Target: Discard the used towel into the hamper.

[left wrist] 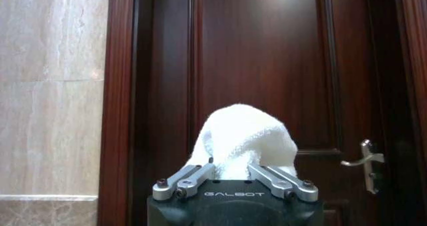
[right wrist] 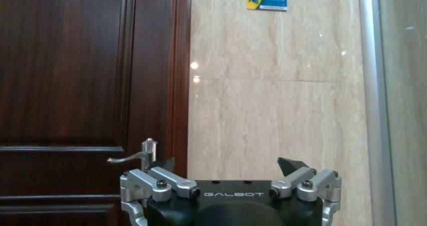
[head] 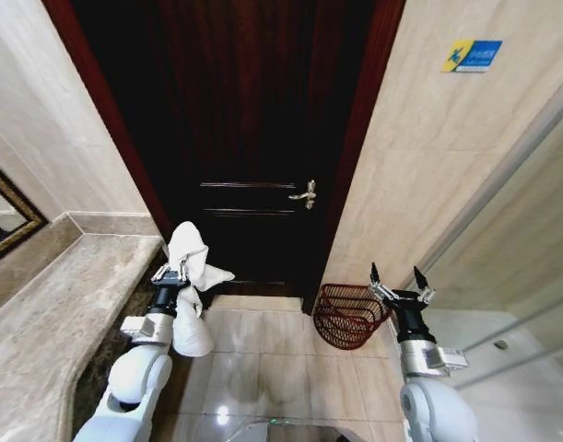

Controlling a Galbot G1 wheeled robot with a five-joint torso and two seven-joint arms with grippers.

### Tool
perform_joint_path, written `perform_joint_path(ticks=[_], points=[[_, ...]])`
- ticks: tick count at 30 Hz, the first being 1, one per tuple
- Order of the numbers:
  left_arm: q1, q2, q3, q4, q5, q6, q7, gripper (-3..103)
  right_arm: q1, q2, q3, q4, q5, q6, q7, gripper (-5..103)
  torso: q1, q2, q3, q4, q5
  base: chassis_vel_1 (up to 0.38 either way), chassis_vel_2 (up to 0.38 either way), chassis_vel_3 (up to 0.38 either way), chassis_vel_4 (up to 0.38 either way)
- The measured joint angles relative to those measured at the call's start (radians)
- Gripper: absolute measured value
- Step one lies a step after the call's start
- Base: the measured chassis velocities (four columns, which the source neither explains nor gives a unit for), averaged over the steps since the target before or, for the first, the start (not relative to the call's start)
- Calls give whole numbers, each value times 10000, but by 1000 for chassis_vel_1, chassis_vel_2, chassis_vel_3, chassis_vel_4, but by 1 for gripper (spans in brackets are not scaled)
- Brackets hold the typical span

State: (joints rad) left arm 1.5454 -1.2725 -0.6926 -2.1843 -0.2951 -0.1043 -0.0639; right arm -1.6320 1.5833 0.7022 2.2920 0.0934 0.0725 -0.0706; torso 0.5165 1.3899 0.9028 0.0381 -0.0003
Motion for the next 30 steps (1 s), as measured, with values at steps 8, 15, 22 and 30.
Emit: perform_joint_path(ticks=[8,15,22,30], points=[[-33,3,47,-6,-75,-45,-17,7,-84,-38,18,136,-17,-24,0,100,0,0,0,-1,3,-93,-93,95,89],[4,9,35,0,-19,-60,9,7,-75,-44,-2,274,-32,-144,21,100,1,0,0,0,2,-102,-99,89,78],[-16,-21,37,49,7,-197,25,7,-70,-44,-11,307,-75,-169,28,100,0,0,0,1,1,-94,-91,86,96],[-23,-80,57,123,63,-207,30,7,-90,-52,5,312,-77,-165,34,100,2,0,0,0,2,-140,-136,50,52]])
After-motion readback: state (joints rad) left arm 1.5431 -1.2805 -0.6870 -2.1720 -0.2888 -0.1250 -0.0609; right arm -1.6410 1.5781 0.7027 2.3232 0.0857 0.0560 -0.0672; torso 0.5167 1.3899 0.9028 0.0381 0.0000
